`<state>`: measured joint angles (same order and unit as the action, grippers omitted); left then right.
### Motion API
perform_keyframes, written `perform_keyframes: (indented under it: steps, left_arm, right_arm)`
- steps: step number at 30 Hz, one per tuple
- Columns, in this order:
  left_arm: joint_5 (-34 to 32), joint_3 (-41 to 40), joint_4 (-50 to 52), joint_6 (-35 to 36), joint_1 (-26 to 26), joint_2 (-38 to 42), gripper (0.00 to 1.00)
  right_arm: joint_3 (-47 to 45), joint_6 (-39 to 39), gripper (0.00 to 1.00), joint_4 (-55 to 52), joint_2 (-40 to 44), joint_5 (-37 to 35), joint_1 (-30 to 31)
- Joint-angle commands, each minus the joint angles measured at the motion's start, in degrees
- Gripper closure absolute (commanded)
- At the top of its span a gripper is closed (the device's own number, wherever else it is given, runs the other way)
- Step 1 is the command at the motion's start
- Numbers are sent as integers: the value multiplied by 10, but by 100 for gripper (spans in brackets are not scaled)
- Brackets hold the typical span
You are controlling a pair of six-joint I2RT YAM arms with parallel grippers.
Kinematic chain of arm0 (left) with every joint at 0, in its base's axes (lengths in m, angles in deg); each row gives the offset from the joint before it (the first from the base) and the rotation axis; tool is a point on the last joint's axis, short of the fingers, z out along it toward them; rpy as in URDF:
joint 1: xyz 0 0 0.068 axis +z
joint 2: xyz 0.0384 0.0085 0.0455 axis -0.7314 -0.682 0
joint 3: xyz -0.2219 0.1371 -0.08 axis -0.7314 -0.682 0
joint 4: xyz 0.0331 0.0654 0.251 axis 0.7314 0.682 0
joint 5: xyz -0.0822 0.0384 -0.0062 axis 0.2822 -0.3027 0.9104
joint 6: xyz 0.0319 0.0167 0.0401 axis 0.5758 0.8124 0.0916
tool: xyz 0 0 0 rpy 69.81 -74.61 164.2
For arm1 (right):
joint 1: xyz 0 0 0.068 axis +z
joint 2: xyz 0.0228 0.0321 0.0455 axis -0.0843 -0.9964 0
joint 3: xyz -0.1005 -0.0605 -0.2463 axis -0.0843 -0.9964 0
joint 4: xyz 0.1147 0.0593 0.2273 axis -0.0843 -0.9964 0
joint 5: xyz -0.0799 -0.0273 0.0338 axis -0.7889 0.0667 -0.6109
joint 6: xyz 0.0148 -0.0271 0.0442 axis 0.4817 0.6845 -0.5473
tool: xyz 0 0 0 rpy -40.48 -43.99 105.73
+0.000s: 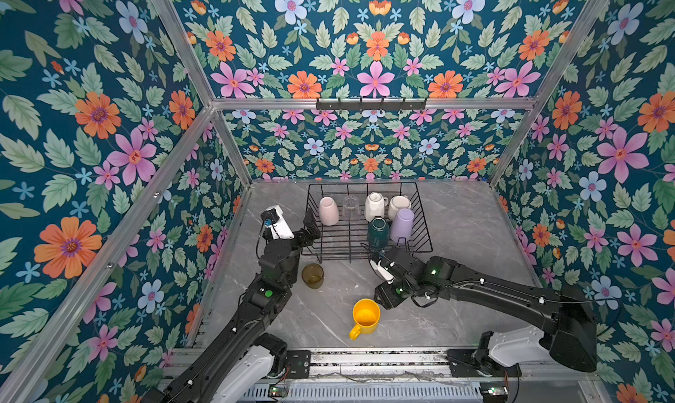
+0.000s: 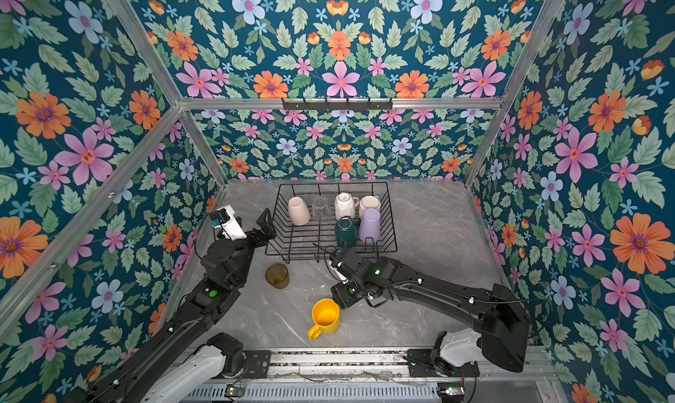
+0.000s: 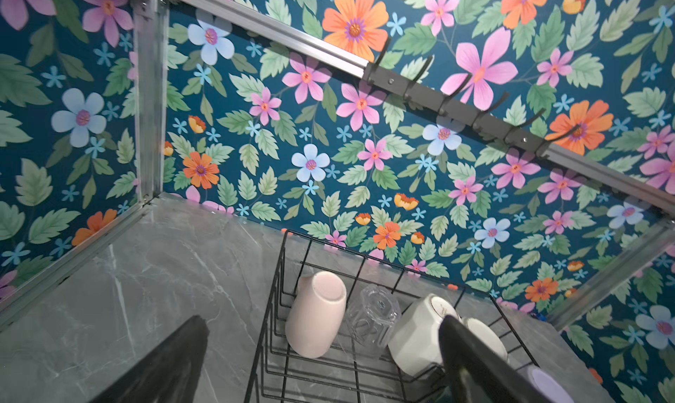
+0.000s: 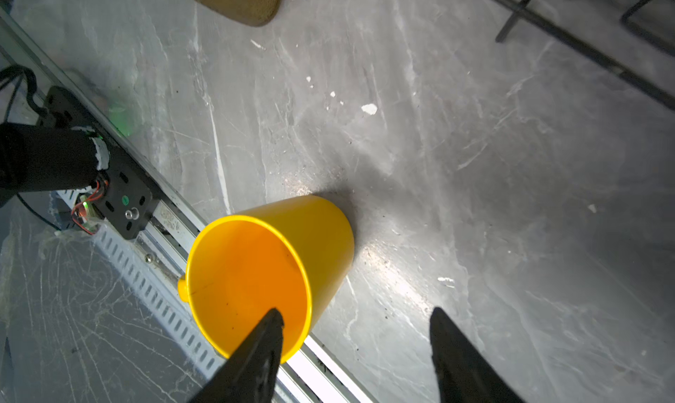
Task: Load cups into a dish rack
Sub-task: Pick up the cup from the bottom-center of the table.
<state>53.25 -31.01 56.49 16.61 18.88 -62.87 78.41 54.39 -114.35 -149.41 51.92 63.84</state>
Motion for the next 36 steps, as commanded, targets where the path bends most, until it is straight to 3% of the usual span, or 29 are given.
perform_keyframes:
  steps: [1,15,28,36]
  left_arm:
    - [-29,-5,9,-7,2,14,1]
    - [-60,-23,9,-14,7,45,1]
    - [-85,-33,23,-9,11,65,1]
    - [-108,-44,25,-19,15,73,1]
  right_arm:
    - [5,-18,38,0,-15,-16,12]
    - [44,-38,53,2,-103,-37,48]
    - [73,-40,85,-16,-139,-57,58]
    - [80,-38,100,-26,-128,-57,59]
